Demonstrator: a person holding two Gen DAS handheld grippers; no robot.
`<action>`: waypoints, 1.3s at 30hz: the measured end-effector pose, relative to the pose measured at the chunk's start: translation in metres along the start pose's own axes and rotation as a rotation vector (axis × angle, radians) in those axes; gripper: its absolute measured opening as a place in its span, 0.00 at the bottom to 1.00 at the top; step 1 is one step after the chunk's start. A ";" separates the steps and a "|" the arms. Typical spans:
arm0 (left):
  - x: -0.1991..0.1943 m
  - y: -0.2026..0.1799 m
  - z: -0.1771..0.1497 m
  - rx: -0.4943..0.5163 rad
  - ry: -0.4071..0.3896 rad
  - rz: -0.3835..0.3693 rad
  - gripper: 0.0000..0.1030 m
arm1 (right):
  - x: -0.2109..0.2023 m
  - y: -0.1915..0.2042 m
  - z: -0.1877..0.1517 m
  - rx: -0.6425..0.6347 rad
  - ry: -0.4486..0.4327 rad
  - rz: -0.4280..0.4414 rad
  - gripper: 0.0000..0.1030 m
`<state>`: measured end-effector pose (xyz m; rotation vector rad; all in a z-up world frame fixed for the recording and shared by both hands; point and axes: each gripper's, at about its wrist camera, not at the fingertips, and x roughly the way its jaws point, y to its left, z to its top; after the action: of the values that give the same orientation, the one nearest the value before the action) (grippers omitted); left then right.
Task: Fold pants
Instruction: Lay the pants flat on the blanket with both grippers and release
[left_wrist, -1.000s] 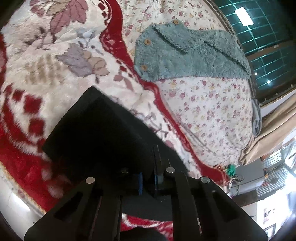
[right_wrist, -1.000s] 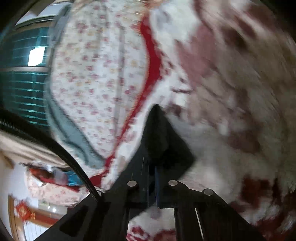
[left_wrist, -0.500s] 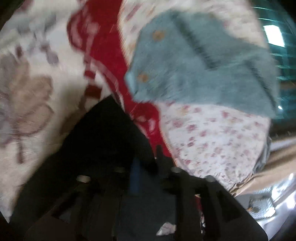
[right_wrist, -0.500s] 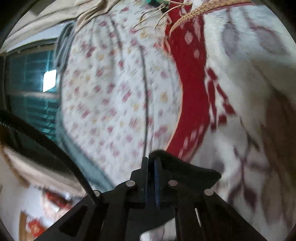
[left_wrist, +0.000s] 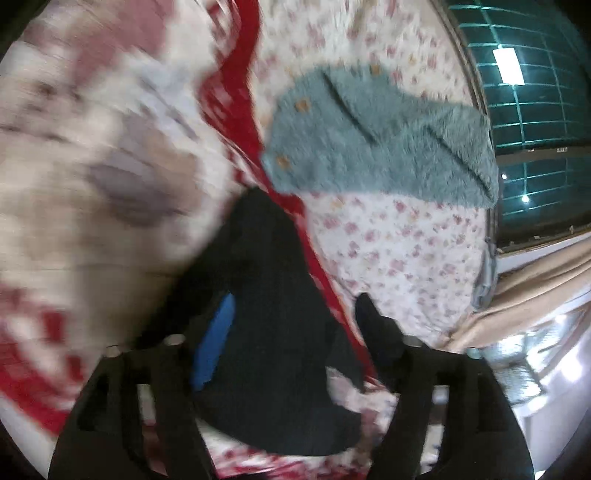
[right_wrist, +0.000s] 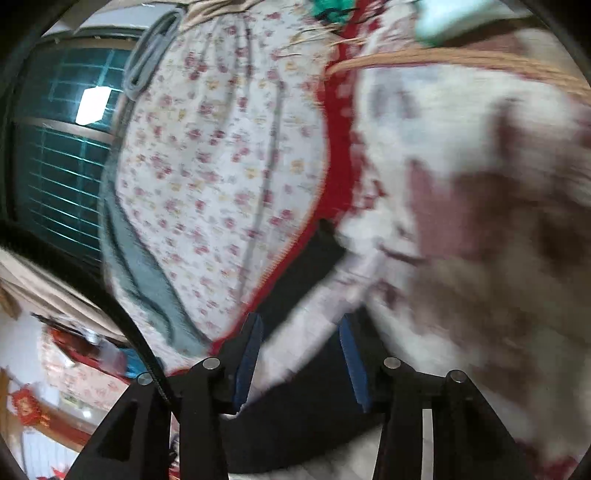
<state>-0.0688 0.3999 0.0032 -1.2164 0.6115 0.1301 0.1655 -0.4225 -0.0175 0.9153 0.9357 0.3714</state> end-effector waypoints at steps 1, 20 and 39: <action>-0.013 0.009 -0.005 0.006 -0.020 0.029 0.74 | -0.006 -0.004 -0.005 -0.003 0.007 -0.009 0.42; 0.048 0.012 -0.080 0.128 -0.030 0.226 0.16 | -0.024 -0.054 -0.064 0.193 0.042 0.063 0.43; 0.028 0.045 -0.084 -0.024 -0.100 0.237 0.26 | 0.010 -0.036 -0.080 -0.062 -0.005 -0.121 0.09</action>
<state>-0.0953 0.3344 -0.0660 -1.1502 0.6665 0.3958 0.1022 -0.3965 -0.0734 0.7988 0.9654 0.2930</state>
